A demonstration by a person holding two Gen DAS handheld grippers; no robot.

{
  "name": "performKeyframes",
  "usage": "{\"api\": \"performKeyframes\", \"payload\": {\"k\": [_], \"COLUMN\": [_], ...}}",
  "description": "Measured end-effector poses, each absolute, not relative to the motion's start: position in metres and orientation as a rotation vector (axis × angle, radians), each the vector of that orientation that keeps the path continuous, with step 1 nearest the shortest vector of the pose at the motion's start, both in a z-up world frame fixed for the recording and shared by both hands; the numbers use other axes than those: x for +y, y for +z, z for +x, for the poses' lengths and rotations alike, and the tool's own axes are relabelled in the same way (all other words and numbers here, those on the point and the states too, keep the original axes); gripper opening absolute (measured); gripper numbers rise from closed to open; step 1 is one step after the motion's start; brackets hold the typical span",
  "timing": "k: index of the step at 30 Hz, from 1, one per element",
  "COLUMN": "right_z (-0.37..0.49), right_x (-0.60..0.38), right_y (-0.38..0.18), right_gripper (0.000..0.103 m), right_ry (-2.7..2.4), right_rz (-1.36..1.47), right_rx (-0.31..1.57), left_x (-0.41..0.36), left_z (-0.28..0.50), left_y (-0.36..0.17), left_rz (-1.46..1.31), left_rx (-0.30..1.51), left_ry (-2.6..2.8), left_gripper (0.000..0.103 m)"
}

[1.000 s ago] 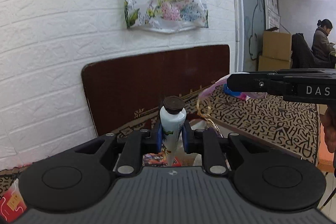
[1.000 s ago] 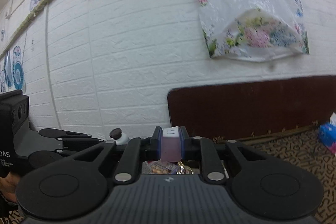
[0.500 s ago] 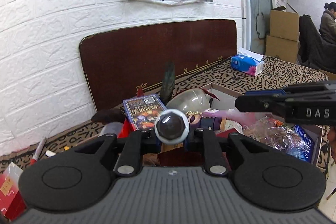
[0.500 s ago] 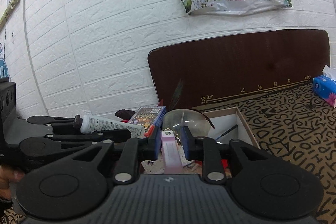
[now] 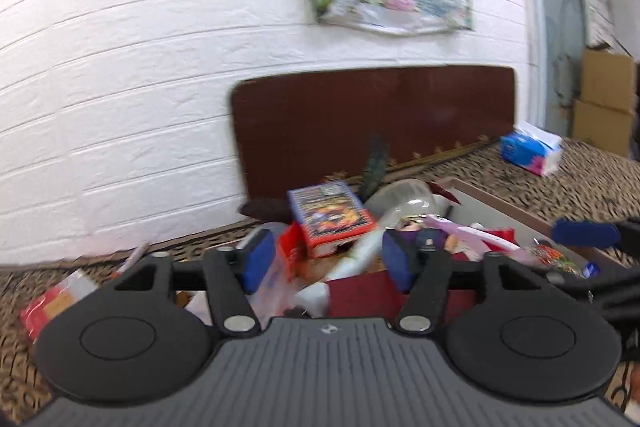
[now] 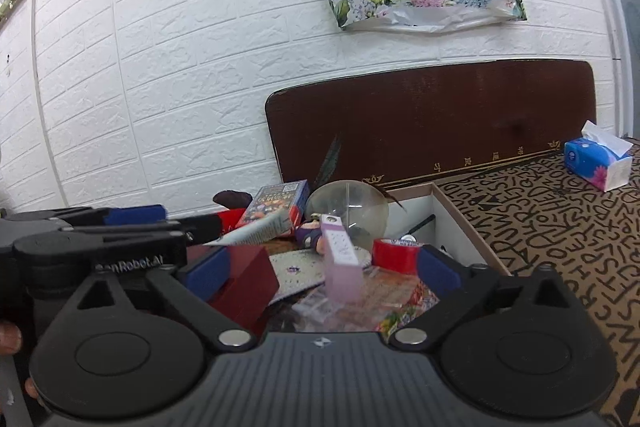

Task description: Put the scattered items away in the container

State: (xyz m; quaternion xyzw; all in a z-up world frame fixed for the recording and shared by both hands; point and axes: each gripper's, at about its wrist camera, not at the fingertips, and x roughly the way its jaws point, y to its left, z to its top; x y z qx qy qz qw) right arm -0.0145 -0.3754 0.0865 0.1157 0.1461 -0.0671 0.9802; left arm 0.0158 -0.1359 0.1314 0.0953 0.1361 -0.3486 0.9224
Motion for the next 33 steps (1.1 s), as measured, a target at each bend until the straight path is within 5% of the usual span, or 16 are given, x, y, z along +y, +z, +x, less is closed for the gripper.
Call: {"api": "performKeyframes", "payload": {"k": [5,18,22,33], "right_z": [-0.028,-0.055,-0.062,-0.063], "right_x": [-0.352,-0.286,-0.273,-0.251], "right_y": [0.088,0.090,0.081,0.060], "right_gripper": [0.103,0.103,0.103,0.103], "right_ry": [-0.168,-0.160,-0.145,-0.137], "right_rz": [0.148,0.070,0.143,0.148], "right_rx": [0.269,0.316,0.348,0.408], "left_x": [-0.123,-0.094,-0.079,-0.053], "left_z": [-0.002,-0.023,-0.030,-0.027], "left_y": [0.137,0.127,0.122,0.103], "left_rz": [0.185,0.174,0.181,0.153], "left_rx": [0.235,0.365,0.392,0.457], "left_ry": [-0.625,-0.560,-0.536,-0.562], "left_gripper": [0.081,0.086,0.103,0.103]}}
